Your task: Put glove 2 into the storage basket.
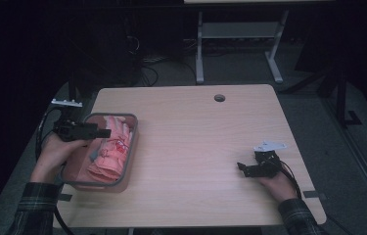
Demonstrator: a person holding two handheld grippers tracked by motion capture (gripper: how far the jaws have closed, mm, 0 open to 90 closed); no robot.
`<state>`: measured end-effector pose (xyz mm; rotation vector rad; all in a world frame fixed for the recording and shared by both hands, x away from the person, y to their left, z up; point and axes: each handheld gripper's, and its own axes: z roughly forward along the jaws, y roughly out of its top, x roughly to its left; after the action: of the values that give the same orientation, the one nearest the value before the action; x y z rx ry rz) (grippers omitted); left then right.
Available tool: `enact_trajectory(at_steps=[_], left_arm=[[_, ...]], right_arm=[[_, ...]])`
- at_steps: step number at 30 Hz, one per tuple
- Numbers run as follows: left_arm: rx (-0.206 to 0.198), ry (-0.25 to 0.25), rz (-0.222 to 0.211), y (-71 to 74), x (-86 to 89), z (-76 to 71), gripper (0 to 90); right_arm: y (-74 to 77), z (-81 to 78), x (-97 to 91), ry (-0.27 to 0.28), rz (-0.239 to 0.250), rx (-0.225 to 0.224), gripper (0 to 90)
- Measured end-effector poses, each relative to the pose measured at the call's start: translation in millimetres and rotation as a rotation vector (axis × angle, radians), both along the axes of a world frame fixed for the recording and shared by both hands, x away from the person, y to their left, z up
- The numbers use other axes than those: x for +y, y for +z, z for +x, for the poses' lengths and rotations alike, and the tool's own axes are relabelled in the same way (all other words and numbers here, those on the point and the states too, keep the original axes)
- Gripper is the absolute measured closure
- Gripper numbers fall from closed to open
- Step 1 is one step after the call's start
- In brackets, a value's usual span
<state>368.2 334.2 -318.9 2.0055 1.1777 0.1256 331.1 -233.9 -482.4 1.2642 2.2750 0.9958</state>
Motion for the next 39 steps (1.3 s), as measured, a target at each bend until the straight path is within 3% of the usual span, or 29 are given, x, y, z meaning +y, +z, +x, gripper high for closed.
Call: enact_trajectory(at_steps=[19, 35, 39], left_arm=[[-0.123, -0.116, 0.011, 7.7, -73.8, -8.6, 17.6], [-0.149, -0.203, 0.032, -24.0, -137.9, -15.4, 17.6], [-0.160, -0.223, 0.062, -34.5, -152.1, -17.6, 17.6]], right_arm=[[0.0, 0.0, 0.1, 0.000, 0.000, 0.000, 13.8], [-0.1, -0.1, 0.3, 0.003, 0.001, 0.000, 13.8], [-0.1, -0.1, 0.4, 0.005, 0.001, 0.000, 13.8]])
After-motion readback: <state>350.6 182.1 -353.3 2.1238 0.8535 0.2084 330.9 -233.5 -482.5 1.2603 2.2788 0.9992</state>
